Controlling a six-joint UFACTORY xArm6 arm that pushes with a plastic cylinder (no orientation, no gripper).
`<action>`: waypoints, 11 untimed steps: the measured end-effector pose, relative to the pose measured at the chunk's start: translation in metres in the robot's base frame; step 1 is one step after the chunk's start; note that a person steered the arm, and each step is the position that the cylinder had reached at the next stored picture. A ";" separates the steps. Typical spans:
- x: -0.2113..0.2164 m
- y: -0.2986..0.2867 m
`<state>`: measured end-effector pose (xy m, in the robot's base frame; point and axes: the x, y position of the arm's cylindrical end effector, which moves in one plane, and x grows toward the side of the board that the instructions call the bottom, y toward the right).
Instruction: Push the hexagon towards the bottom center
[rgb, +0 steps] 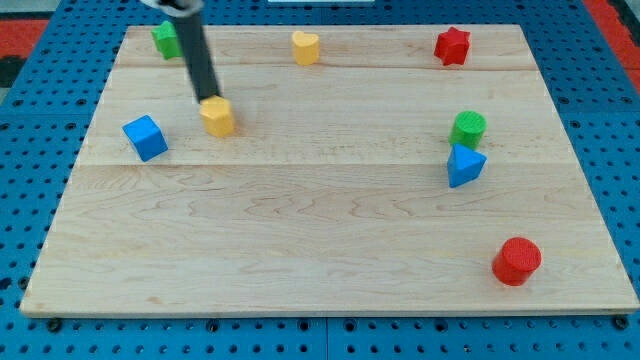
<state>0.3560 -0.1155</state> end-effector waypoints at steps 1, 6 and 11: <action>0.071 0.029; 0.125 0.024; 0.133 0.368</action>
